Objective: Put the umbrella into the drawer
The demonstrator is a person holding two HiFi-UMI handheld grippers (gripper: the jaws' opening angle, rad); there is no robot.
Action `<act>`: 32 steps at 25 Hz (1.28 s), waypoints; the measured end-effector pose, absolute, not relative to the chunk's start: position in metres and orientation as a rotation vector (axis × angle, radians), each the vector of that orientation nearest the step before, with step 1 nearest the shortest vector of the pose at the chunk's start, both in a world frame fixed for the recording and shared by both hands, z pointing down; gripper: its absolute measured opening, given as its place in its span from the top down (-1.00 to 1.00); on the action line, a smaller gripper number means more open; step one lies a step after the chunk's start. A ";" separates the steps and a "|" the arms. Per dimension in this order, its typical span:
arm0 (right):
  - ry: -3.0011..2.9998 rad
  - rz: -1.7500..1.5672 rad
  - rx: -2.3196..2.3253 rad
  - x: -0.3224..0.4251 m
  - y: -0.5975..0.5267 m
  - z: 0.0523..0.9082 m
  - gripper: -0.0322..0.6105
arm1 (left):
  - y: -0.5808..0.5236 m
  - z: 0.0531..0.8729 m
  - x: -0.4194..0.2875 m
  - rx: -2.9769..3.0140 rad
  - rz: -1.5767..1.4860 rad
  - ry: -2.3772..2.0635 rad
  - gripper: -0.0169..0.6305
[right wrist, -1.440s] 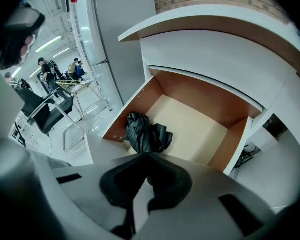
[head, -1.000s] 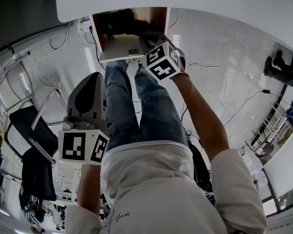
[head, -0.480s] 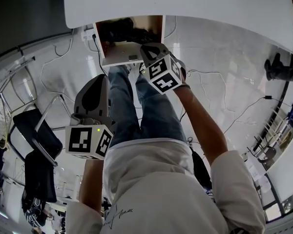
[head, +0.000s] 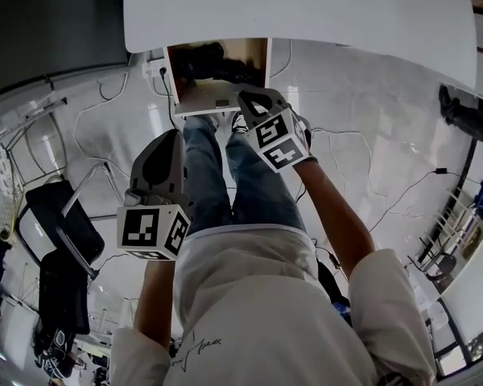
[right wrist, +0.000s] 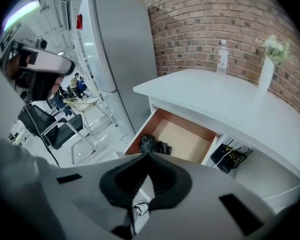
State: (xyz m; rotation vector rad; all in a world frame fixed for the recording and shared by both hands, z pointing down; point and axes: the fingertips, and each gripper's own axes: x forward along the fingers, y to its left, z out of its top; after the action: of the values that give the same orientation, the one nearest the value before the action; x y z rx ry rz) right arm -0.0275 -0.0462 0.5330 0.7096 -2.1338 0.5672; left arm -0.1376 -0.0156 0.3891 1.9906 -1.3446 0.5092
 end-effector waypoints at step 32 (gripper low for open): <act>-2.373 0.526 0.820 -0.010 -0.023 0.364 0.85 | 0.013 0.321 -0.121 2.055 0.439 -1.415 0.90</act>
State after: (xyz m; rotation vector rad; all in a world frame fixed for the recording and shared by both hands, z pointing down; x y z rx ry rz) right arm -0.0100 -0.0225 0.3643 0.8202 -2.3734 0.5257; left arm -0.1207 0.0129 0.3206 2.0550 -1.4154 0.4392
